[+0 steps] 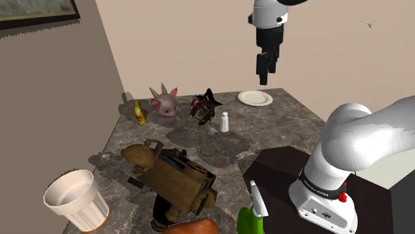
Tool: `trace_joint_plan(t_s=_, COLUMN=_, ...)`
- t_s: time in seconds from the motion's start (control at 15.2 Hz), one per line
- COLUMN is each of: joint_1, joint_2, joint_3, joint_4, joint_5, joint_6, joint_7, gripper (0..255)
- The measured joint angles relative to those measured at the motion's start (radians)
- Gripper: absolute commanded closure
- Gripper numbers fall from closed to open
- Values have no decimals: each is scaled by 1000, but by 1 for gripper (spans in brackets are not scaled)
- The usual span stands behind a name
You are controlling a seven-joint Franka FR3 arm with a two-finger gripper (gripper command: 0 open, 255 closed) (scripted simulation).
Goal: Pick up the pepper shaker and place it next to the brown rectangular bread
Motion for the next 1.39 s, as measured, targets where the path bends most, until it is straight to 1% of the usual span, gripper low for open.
trace_joint_plan(t_s=0.13, joint_1=-1, joint_2=5, joint_3=-2, joint_4=-7, joint_5=0, joint_6=14, joint_7=2, gripper=0)
trace_joint_plan(t_s=0.2, joint_1=-3, joint_2=18, joint_3=-2, joint_4=-21, joint_5=1, joint_6=43, joint_7=9, gripper=0)
trace_joint_plan(t_s=0.33, joint_1=-8, joint_2=44, joint_3=-9, joint_4=-55, joint_5=-3, joint_6=112, joint_7=18, gripper=0)
trace_joint_plan(t_s=0.73, joint_1=-30, joint_2=171, joint_3=-37, joint_4=-137, joint_5=-18, joint_6=354, joint_7=44, gripper=0)
trace_joint_plan(t_s=0.99, joint_1=-43, joint_2=289, joint_3=-52, joint_4=-162, joint_5=-26, joint_6=519, joint_7=65, gripper=0)
trace_joint_plan(t_s=1.19, joint_1=-51, joint_2=400, joint_3=-59, joint_4=-150, joint_5=-29, joint_6=634, joint_7=84, gripper=0)
trace_joint_plan(t_s=1.25, joint_1=-54, joint_2=425, joint_3=-63, joint_4=-162, joint_5=-32, joint_6=677, joint_7=89, gripper=0)
trace_joint_plan(t_s=1.39, joint_1=-62, joint_2=511, joint_3=-72, joint_4=-134, joint_5=-34, joint_6=747, joint_7=94, gripper=0)
